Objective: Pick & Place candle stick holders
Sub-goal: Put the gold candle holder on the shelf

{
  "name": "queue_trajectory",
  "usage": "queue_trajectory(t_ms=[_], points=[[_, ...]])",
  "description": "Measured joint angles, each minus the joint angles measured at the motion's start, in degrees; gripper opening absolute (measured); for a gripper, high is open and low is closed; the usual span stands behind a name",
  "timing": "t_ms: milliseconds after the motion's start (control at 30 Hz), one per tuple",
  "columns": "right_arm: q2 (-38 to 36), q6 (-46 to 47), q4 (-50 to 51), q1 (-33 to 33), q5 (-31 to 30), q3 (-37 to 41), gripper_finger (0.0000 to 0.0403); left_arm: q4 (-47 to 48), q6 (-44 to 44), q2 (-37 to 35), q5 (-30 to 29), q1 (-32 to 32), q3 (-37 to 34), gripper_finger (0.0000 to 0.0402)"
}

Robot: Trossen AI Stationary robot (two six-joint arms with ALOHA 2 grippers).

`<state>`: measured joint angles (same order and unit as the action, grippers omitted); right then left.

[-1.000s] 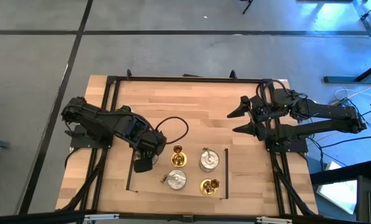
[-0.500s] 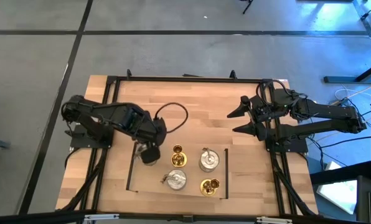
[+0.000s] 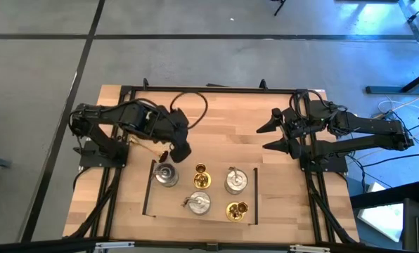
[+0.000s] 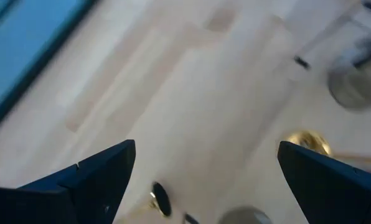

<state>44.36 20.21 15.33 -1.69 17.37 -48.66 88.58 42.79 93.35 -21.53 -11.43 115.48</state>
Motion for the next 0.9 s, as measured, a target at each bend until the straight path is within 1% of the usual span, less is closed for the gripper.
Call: queue_trajectory(t_ms=[167,200,267,333,533,633,733,900], points=[[0.00,0.41,-0.25,0.01,-0.10,0.00,0.0338,0.91,-0.70,-0.35,-6.22,2.09,0.47,0.0391],[0.00,0.43,-0.37,0.02,-0.92,0.00,0.0338,1.13,-0.99,-0.36,-6.89,2.72,0.49,0.0391],[0.00,0.45,-0.35,0.00,-3.06,0.00,0.0338,1.50,-0.61,-0.37,-6.84,4.41,0.49,0.0391],[0.00,0.58,-0.35,-0.02,-4.05,0.00,0.0338,1.47,2.67,-0.36,-6.06,6.82,0.49,0.0391],[0.00,3.02,-1.66,0.00,-3.91,0.00,0.0337,1.46,12.43,-0.36,-5.26,15.50,0.48,0.0391],[0.00,3.20,-3.04,0.00,-3.87,0.00,0.0337,1.46,14.49,-0.36,-1.75,20.59,0.46,0.0391],[0.00,3.82,-4.35,0.00,-3.08,0.00,0.0337,1.43,15.25,-0.36,3.46,25.30,0.36,0.0391],[0.00,4.03,-7.66,-0.24,2.81,0.00,0.0337,1.29,18.95,-0.81,14.24,31.14,-2.86,0.0391]])
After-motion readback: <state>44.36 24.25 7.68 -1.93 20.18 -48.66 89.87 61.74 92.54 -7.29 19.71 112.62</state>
